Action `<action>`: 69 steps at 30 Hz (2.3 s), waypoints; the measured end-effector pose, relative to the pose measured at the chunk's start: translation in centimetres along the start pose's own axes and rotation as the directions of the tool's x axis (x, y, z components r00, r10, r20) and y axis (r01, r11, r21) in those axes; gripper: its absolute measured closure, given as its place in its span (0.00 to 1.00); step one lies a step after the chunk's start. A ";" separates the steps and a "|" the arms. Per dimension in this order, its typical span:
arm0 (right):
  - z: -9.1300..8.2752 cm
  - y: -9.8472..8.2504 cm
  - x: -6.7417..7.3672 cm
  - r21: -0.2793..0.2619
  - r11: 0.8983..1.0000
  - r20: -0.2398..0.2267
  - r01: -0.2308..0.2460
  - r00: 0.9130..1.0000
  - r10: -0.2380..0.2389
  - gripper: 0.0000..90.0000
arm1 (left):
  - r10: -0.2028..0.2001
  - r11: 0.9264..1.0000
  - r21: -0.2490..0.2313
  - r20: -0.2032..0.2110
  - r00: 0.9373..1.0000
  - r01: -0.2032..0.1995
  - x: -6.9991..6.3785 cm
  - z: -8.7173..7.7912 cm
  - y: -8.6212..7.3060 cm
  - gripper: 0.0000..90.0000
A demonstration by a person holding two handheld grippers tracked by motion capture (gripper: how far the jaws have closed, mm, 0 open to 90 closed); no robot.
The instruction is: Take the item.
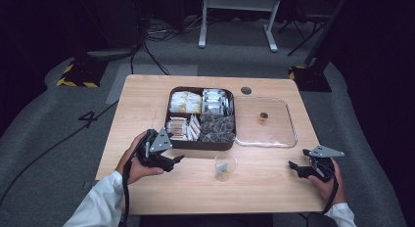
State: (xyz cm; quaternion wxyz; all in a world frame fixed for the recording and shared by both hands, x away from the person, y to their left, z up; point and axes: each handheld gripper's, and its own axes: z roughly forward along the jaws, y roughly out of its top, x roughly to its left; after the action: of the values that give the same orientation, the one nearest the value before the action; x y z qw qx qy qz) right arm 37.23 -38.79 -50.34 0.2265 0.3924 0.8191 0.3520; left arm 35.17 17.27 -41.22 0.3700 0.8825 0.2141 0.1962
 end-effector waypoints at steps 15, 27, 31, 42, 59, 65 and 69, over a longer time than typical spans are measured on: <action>0.0 0.0 0.0 0.000 1.000 0.000 -0.001 1.000 0.001 0.20 | -0.055 0.996 0.065 -0.072 0.996 0.060 1.6 -0.8 -4.7 0.20; 0.0 0.0 0.0 0.001 1.000 -0.001 -0.001 1.000 0.001 0.20 | -0.112 0.984 0.122 -0.121 0.986 0.127 2.9 -1.3 -8.6 0.20; 0.0 0.0 0.0 0.001 1.000 0.000 -0.001 1.000 0.001 0.20 | -0.120 0.981 0.134 -0.130 0.984 0.137 2.9 -1.2 -9.9 0.20; 0.0 0.0 0.0 -0.001 1.000 0.002 0.002 1.000 -0.002 0.20 | -0.207 0.970 0.113 -0.088 0.974 0.216 2.7 -1.1 -12.7 0.19; 0.0 0.0 0.1 -0.003 1.000 0.005 0.007 1.000 -0.007 0.20 | -0.318 0.941 0.097 -0.075 0.945 0.324 2.8 -1.0 -14.1 0.18; 0.0 0.0 0.1 -0.003 1.000 0.014 0.006 1.000 -0.006 0.20 | -0.319 0.941 0.098 -0.072 0.945 0.325 2.8 -1.0 -14.1 0.18; 0.0 0.0 0.1 -0.003 1.000 0.010 0.003 1.000 -0.003 0.20 | -0.320 0.940 0.098 -0.069 0.945 0.326 2.9 -1.0 -14.1 0.17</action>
State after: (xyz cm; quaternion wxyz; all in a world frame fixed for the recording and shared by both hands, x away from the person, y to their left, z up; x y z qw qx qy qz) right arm 37.17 -38.75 -50.34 0.2318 0.3926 0.8180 0.3507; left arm 33.78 28.28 -50.47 0.3429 0.8488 0.3758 0.1440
